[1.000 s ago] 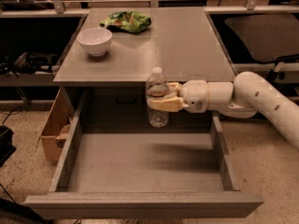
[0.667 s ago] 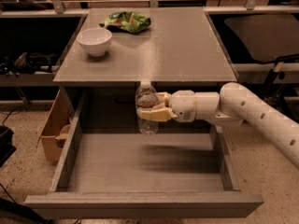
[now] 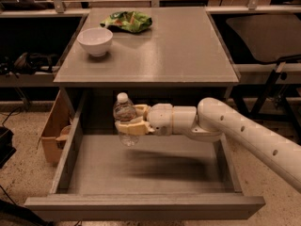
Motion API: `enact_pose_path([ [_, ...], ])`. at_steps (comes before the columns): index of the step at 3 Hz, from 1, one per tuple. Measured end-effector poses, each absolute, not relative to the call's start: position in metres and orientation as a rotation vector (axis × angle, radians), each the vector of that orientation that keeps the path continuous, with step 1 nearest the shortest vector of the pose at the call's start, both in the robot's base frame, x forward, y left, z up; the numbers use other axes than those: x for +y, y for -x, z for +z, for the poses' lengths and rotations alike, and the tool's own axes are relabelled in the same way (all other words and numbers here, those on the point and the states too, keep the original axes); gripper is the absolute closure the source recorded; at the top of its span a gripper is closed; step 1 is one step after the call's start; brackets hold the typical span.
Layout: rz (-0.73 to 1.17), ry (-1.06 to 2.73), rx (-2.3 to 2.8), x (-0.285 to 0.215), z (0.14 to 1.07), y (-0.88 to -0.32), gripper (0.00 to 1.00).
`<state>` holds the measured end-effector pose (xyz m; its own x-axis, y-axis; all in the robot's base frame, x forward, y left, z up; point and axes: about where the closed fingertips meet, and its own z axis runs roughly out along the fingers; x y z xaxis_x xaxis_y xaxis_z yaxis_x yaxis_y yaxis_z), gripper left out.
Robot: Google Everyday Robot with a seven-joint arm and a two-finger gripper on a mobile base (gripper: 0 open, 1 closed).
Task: Place water bottle into top drawer
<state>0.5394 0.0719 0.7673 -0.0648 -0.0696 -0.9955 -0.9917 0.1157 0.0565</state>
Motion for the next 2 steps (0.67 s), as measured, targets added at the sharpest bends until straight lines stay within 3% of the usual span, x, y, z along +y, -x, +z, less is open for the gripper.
enact_pose_path([
  [2,1.128,1.114,1.330,0.111,0.719,-0.527,1.00],
])
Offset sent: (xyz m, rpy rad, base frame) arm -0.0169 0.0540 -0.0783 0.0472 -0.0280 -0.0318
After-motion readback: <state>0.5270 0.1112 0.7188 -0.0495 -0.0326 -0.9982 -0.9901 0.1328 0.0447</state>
